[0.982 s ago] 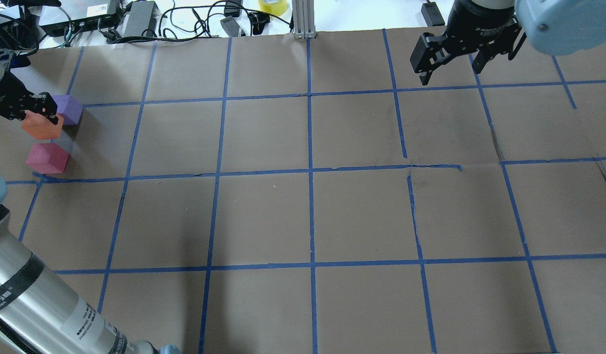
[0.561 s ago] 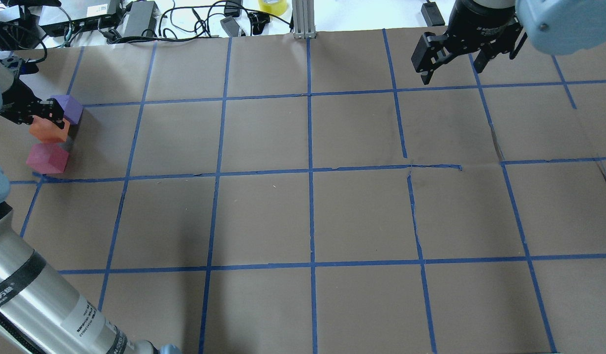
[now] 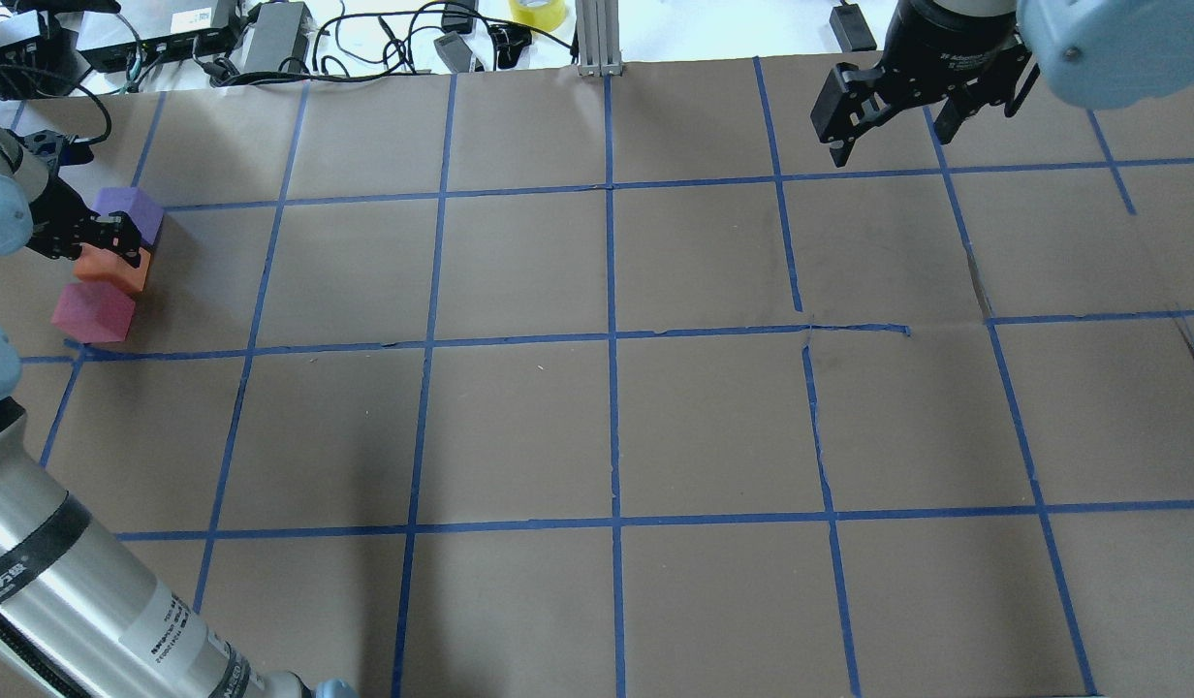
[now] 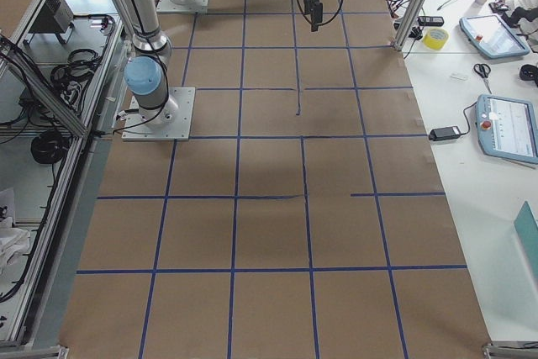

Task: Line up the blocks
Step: 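Place the orange cube between the purple and pink cubes with the left gripper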

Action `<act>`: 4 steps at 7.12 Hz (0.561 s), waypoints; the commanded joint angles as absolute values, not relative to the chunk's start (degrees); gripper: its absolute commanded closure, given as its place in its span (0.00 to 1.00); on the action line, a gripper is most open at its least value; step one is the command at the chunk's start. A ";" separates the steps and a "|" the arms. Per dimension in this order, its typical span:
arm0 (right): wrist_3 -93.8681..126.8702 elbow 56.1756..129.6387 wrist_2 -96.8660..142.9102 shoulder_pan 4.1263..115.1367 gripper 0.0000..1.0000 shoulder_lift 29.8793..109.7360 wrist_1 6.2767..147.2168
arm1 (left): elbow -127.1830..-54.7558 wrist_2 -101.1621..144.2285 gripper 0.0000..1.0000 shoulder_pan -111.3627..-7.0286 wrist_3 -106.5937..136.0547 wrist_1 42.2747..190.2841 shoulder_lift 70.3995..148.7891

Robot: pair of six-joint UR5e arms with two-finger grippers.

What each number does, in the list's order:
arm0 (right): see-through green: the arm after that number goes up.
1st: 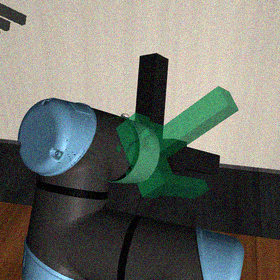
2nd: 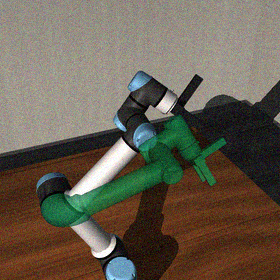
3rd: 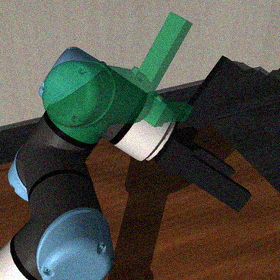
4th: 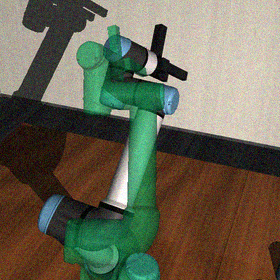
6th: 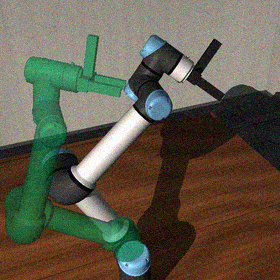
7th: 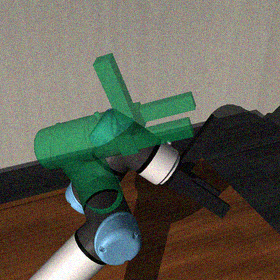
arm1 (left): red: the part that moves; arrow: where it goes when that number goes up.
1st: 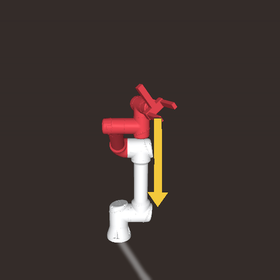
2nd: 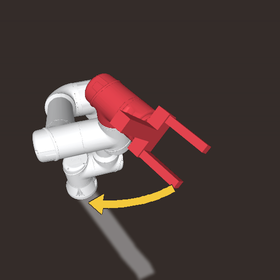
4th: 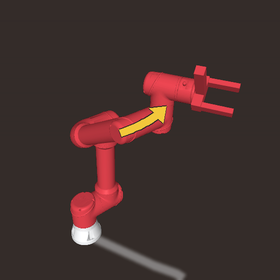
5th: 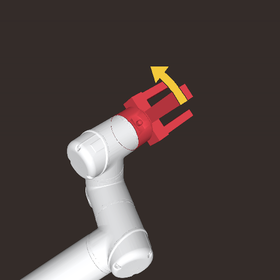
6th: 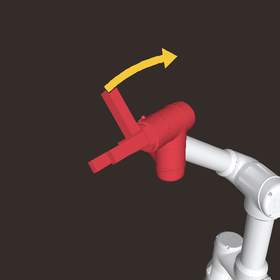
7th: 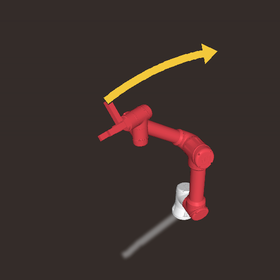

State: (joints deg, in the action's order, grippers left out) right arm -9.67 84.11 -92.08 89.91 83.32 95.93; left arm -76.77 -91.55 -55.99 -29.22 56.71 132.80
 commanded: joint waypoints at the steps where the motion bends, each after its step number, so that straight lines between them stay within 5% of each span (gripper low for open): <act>1: -9.67 84.11 -91.85 89.91 0.00 83.23 95.98 | -76.64 -91.84 0.00 -56.07 -29.62 57.47 130.97; 4: -9.67 84.20 -91.93 89.91 0.00 83.23 95.89 | -76.73 -93.95 0.00 -57.91 -29.27 73.38 118.89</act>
State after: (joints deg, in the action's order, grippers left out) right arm -9.67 84.18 -91.93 89.91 83.24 95.90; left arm -76.74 -92.91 -57.11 -29.63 64.83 124.67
